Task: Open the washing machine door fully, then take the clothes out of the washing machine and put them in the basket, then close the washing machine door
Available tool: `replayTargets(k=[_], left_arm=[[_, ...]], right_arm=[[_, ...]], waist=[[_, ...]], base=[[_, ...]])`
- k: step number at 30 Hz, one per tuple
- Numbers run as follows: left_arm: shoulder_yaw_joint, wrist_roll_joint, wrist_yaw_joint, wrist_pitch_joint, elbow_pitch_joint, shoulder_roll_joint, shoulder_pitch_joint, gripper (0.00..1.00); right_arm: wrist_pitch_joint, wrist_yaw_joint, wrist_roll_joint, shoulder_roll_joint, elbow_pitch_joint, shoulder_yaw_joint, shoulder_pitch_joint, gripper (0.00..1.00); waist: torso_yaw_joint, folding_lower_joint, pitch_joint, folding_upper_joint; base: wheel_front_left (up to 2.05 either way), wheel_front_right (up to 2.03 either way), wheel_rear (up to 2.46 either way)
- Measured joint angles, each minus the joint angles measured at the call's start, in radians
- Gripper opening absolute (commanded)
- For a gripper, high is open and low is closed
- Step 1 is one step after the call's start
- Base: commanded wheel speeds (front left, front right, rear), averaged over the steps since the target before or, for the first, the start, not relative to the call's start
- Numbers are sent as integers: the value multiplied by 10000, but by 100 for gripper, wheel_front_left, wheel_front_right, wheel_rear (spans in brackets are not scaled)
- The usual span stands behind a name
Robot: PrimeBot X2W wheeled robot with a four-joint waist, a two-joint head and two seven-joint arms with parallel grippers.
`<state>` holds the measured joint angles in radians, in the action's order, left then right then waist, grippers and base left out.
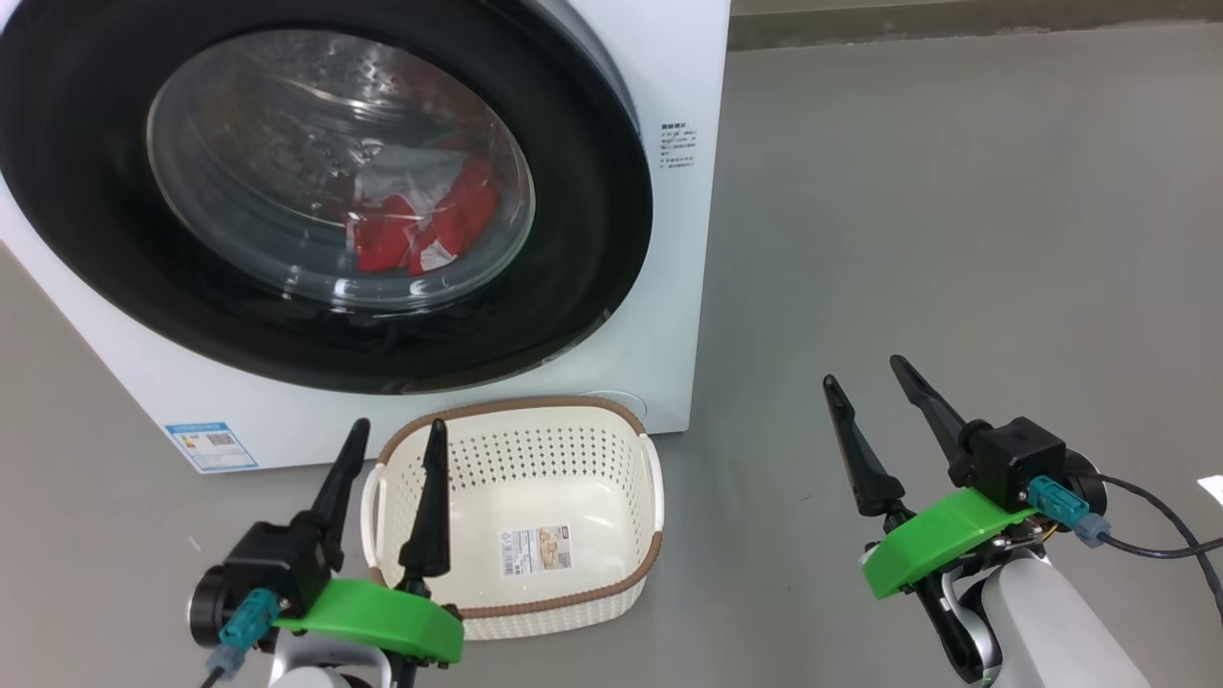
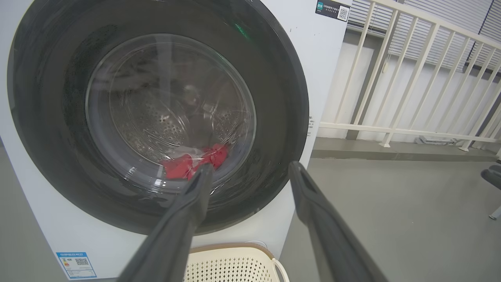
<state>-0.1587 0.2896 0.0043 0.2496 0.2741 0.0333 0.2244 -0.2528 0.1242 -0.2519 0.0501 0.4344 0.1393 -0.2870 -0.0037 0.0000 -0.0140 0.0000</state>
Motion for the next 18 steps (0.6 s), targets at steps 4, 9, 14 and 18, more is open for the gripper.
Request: replayTargets(k=[4, 9, 14, 18], left_arm=[[-12, 0, 0, 0, 54, 2, 0, 100], [-123, 0, 0, 0, 148, 6, 0, 100], [-199, 0, 2, 0, 180, 10, 0, 100], [-282, -132, 58, 0, -38, 12, 4, 100]], right_arm=[[-2, 0, 2, 0, 6, -13, 0, 100], [-25, 0, 90, 2, 6, -121, 1, 100], [-25, 0, 88, 4, -12, -278, 1, 69], [-25, 0, 88, 10, -46, -368, 0, 16]], waist=[[2, 0, 26, 0], [21, 0, 49, 0], [46, 0, -28, 0], [93, 0, -152, 0]], base=[[0, 0, 0], [0, 0, 0], [0, 0, 0], [0, 0, 0]])
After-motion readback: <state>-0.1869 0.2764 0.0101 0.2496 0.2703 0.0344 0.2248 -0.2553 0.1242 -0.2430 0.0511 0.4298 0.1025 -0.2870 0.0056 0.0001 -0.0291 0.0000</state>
